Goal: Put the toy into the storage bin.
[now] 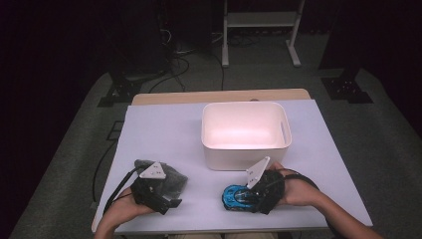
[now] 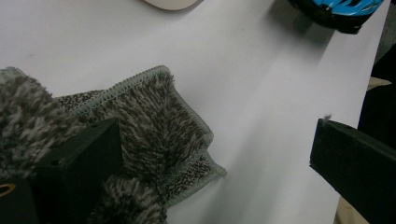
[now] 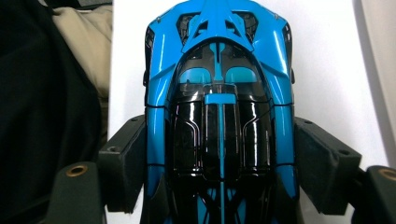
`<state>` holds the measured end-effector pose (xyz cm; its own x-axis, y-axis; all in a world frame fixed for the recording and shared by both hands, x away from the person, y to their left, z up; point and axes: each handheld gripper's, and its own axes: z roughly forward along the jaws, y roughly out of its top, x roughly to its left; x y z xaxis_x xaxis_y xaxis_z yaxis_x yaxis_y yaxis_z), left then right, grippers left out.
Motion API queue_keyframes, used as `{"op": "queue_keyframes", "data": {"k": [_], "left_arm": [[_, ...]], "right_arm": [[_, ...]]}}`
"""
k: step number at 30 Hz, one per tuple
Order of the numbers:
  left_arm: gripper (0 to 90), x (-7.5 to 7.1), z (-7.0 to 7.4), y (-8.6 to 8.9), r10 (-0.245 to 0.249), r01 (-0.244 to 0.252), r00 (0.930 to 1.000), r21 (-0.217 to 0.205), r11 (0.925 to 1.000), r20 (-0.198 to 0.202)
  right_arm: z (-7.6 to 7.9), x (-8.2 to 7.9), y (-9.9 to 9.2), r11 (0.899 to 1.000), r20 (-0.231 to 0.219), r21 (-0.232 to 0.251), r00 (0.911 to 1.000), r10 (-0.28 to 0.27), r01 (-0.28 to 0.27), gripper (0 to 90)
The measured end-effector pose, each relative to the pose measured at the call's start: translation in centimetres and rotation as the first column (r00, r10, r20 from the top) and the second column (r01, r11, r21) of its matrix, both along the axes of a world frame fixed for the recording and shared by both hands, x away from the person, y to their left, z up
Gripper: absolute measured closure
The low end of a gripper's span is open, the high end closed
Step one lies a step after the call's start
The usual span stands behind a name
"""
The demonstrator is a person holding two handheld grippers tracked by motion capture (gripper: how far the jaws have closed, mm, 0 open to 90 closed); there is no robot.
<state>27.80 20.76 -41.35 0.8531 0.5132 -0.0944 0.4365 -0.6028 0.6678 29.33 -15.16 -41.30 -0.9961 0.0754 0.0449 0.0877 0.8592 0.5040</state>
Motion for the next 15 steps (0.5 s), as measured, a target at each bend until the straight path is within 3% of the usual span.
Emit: {"op": "queue_keyframes", "data": {"k": [15], "left_arm": [[1.8, -0.1, 0.0, 0.1, 0.003, -0.003, 1.0, -0.004, 1.0, 0.001]], "right_arm": [[6.0, -0.3, 0.5, 0.998, 0.015, 0.039, 0.9985, 0.053, -0.053, 25.3]]}}
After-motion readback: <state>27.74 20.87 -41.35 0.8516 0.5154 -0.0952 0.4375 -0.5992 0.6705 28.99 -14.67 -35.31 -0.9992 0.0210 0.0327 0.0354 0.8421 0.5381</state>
